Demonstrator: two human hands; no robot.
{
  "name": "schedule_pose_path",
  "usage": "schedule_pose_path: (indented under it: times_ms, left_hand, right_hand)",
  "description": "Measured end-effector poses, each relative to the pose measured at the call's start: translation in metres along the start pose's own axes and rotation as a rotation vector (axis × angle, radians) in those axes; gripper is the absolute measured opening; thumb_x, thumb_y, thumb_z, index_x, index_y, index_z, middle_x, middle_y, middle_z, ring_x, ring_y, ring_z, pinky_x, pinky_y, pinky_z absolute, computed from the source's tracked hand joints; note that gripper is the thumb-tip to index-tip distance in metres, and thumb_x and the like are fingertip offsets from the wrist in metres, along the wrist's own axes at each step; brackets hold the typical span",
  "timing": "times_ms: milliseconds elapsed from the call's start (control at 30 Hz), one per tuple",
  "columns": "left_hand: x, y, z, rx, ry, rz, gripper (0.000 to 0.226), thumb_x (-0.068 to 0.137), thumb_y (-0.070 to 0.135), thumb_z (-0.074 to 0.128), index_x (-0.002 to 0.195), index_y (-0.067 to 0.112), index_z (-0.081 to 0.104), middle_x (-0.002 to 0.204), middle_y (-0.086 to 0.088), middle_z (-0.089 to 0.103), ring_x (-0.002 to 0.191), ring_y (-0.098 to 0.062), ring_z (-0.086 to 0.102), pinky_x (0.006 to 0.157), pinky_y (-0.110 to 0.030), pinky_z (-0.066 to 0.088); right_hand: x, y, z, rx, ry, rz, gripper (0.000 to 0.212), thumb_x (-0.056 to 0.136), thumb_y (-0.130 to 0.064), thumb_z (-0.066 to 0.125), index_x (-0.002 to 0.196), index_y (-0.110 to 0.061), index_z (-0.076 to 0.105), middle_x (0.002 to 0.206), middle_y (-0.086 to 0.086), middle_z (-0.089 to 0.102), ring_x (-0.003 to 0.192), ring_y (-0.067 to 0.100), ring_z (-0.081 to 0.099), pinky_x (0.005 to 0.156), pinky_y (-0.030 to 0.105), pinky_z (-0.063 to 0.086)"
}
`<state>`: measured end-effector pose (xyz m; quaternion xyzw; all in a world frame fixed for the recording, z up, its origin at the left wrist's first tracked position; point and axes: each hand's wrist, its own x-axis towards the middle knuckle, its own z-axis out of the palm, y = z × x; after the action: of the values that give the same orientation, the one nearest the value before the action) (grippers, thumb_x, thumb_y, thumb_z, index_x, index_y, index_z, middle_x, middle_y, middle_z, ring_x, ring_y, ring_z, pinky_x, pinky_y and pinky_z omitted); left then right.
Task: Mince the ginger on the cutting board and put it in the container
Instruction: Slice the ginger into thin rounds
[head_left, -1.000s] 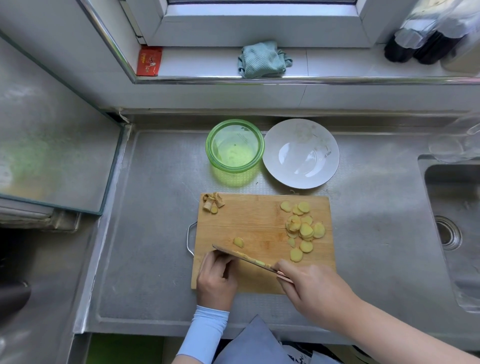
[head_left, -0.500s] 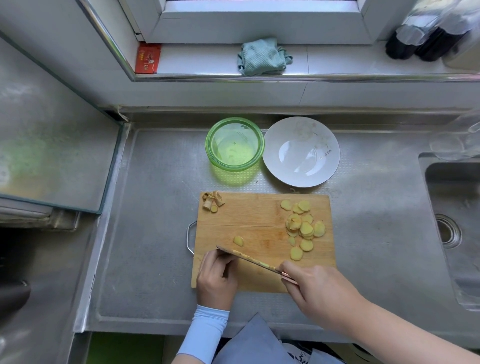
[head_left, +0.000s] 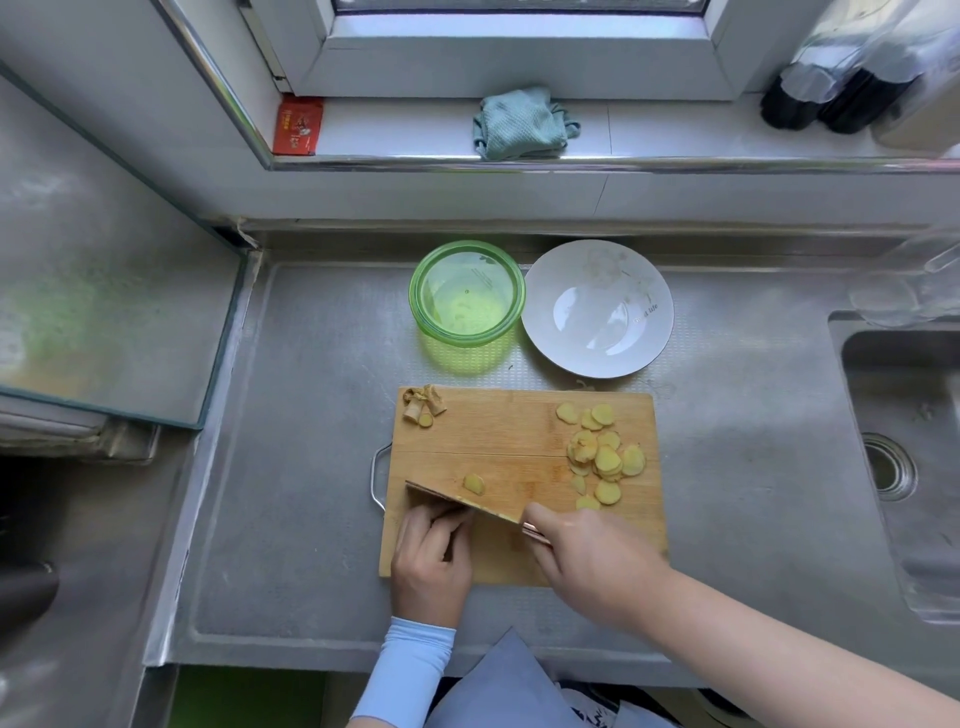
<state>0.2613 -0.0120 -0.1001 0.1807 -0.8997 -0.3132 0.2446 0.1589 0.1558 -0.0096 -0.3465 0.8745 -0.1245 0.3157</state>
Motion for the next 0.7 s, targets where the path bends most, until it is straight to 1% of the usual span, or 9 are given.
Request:
schedule_pose_path:
  times_ms: [100,133,233,267,333,433,567,600,700]
  left_hand:
    - [0.0,-0.001,0.0,0.03,-0.005,-0.012,0.011,0.081,0.0,0.066,0.082,0.006,0.075,0.082,-0.004,0.065,0.079,-0.019,0.061,0.077,-0.018,0.046]
    - [0.001,0.0,0.0,0.031,-0.001,-0.014,0.011,0.081,0.001,0.067,0.081,0.007,0.075,0.082,-0.003,0.065,0.078,-0.019,0.061,0.078,-0.017,0.045]
    - [0.003,0.002,-0.002,0.002,0.037,0.0,0.012,0.084,0.008,0.063,0.079,0.006,0.074,0.085,-0.001,0.065,0.081,-0.015,0.059,0.085,-0.009,0.04]
    - [0.004,0.002,-0.002,-0.001,0.043,0.007,0.013,0.085,0.009,0.063,0.078,0.006,0.073,0.085,-0.002,0.066,0.081,-0.015,0.059,0.086,-0.008,0.039]
    - [0.004,0.002,-0.001,0.004,0.041,0.007,0.011,0.085,0.007,0.064,0.077,0.005,0.072,0.083,-0.006,0.067,0.08,-0.016,0.058,0.085,-0.007,0.038]
    - [0.002,0.0,0.0,0.015,0.02,-0.009,0.01,0.078,-0.004,0.07,0.078,0.006,0.071,0.081,-0.005,0.066,0.077,-0.016,0.057,0.08,-0.008,0.038]
    - [0.002,-0.001,-0.001,0.016,-0.004,-0.004,0.013,0.075,-0.006,0.071,0.076,0.007,0.072,0.08,-0.004,0.066,0.076,-0.017,0.057,0.077,-0.011,0.04]
    - [0.002,-0.001,-0.001,0.017,-0.005,-0.001,0.012,0.075,-0.006,0.071,0.076,0.006,0.072,0.08,-0.004,0.066,0.077,-0.017,0.057,0.077,-0.012,0.041]
    - [0.003,0.0,-0.001,0.016,0.0,0.0,0.012,0.075,-0.006,0.071,0.075,0.006,0.072,0.08,-0.005,0.066,0.076,-0.018,0.057,0.075,-0.015,0.043]
  right_hand:
    - [-0.003,0.001,0.002,-0.003,0.024,-0.018,0.018,0.105,-0.042,0.032,0.1,-0.026,0.039,0.068,0.0,0.052,0.059,0.03,0.048,0.049,0.037,0.031]
    - [-0.005,0.002,0.003,0.001,0.032,-0.025,0.018,0.105,-0.042,0.031,0.1,-0.027,0.039,0.069,0.0,0.054,0.059,0.03,0.049,0.049,0.037,0.031]
    - [-0.016,0.006,0.005,0.026,0.044,-0.037,0.015,0.104,-0.042,0.032,0.101,-0.029,0.04,0.07,-0.001,0.058,0.059,0.028,0.051,0.052,0.041,0.043]
    - [-0.019,0.007,0.004,0.031,0.046,-0.035,0.014,0.103,-0.042,0.033,0.101,-0.03,0.041,0.07,-0.002,0.059,0.06,0.027,0.051,0.054,0.042,0.045]
    - [-0.026,0.011,0.002,0.03,0.054,-0.033,0.014,0.104,-0.042,0.033,0.103,-0.031,0.042,0.071,-0.004,0.058,0.061,0.026,0.051,0.055,0.041,0.043]
    - [-0.033,0.015,0.002,0.019,0.071,-0.039,0.018,0.104,-0.044,0.031,0.103,-0.03,0.043,0.071,-0.004,0.058,0.061,0.026,0.051,0.054,0.041,0.041]
    - [-0.037,0.017,0.004,-0.012,0.061,-0.04,0.033,0.099,-0.051,0.014,0.103,-0.032,0.04,0.072,-0.005,0.06,0.06,0.026,0.052,0.056,0.042,0.046]
    - [-0.037,0.017,0.004,-0.016,0.064,-0.04,0.034,0.098,-0.051,0.013,0.103,-0.032,0.04,0.072,-0.005,0.06,0.06,0.026,0.053,0.056,0.042,0.046]
    - [-0.037,0.017,0.003,-0.007,0.062,-0.025,0.025,0.104,-0.047,0.023,0.104,-0.031,0.041,0.072,-0.003,0.06,0.061,0.026,0.053,0.057,0.042,0.046]
